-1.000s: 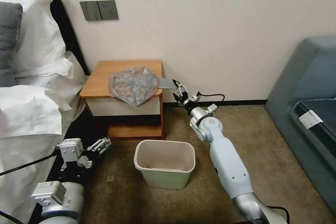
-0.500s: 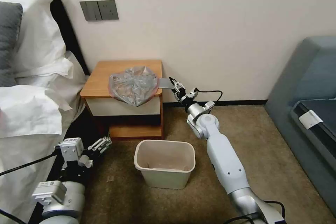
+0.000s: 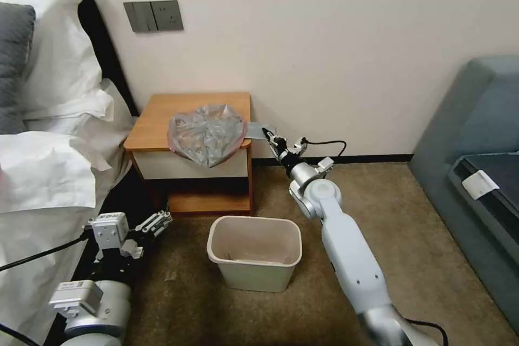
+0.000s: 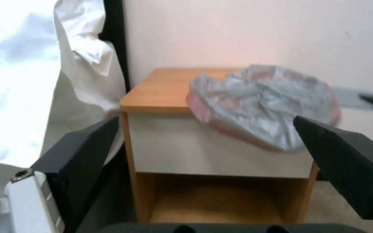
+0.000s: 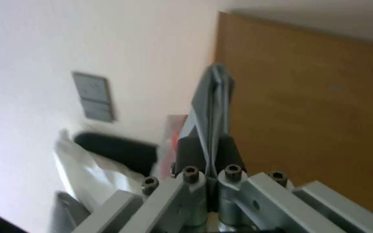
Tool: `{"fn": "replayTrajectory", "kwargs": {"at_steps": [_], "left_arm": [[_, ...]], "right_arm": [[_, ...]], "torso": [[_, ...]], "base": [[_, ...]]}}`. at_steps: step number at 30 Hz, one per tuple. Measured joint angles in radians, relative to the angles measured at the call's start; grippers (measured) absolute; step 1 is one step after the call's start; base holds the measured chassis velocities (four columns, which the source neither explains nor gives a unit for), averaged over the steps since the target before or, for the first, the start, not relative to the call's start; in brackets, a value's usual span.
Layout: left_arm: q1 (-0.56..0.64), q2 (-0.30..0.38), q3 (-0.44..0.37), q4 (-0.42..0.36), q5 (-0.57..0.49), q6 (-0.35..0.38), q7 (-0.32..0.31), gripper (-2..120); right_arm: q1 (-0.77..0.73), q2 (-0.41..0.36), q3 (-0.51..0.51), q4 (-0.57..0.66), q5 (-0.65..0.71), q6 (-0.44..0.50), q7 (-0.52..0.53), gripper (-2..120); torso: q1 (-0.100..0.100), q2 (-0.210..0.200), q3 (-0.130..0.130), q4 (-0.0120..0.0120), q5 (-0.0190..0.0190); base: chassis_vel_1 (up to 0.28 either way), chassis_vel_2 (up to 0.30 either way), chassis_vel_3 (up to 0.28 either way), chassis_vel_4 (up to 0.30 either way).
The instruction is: Pick up the garbage bag from the table and place it over the trash can.
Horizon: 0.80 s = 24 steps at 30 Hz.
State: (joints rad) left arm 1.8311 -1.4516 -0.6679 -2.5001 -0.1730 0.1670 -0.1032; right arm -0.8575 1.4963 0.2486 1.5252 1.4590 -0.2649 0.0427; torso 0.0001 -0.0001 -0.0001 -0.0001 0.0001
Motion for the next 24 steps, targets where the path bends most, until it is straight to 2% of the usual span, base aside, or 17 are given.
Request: {"fn": "replayTrajectory", "kwargs": {"at_steps": [5,6,10,11,13,15,20,24], "left_arm": [[-0.002,0.011,0.0,0.0,-0.002,-0.001,0.0,100],[-0.002,0.011,0.0,0.0,-0.002,-0.001,0.0,100],[-0.003,0.023,0.001,0.0,-0.004,-0.001,-0.001,100],[-0.003,0.023,0.001,0.0,-0.004,-0.001,-0.001,100],[-0.009,0.033,0.002,0.004,-0.005,-0.001,0.0,100],[-0.012,0.036,0.003,0.008,-0.008,-0.001,0.001,100],[-0.025,0.041,0.007,0.026,-0.014,-0.001,0.002,100],[-0.03,0.042,0.008,0.032,-0.014,-0.001,0.002,100]], "right_arm": [[-0.141,-0.087,-0.056,0.204,-0.018,0.042,0.136,0],[-0.141,-0.087,-0.056,0.204,-0.018,0.042,0.136,0],[-0.266,-0.132,-0.071,0.379,-0.039,0.049,0.215,0],[-0.266,-0.132,-0.071,0.379,-0.039,0.049,0.215,0],[-0.36,-0.145,-0.084,0.465,-0.057,0.049,0.249,0],[-0.396,-0.148,-0.092,0.489,-0.076,0.052,0.259,0],[-0.505,-0.179,-0.134,0.554,-0.151,0.082,0.39,0],[-0.531,-0.204,-0.137,0.558,-0.18,0.091,0.401,0]], "torso": [[0.0,0.0,0.0,-0.0001,0.0001],[0.0,0.0,0.0,-0.0001,0.0001],[0.0,0.0,0.0,-0.0003,-0.0001],[0.0,0.0,0.0,-0.0003,-0.0001],[0.0,0.0,0.0,0.0,-0.0001],[0.0,0.0,0.0,-0.0001,0.0],[0.0,0.0,0.0,0.0001,0.0],[0.0,0.0,0.0,0.0,0.0]], "base": [[0.0,0.0,0.0,0.0],[0.0,0.0,0.0,0.0],[0.0,0.0,0.0,0.0],[0.0,0.0,0.0,0.0],[0.0,0.0,0.0,0.0],[0.0,0.0,0.0,0.0],[0.0,0.0,0.0,0.0],[0.0,0.0,0.0,0.0]]}}
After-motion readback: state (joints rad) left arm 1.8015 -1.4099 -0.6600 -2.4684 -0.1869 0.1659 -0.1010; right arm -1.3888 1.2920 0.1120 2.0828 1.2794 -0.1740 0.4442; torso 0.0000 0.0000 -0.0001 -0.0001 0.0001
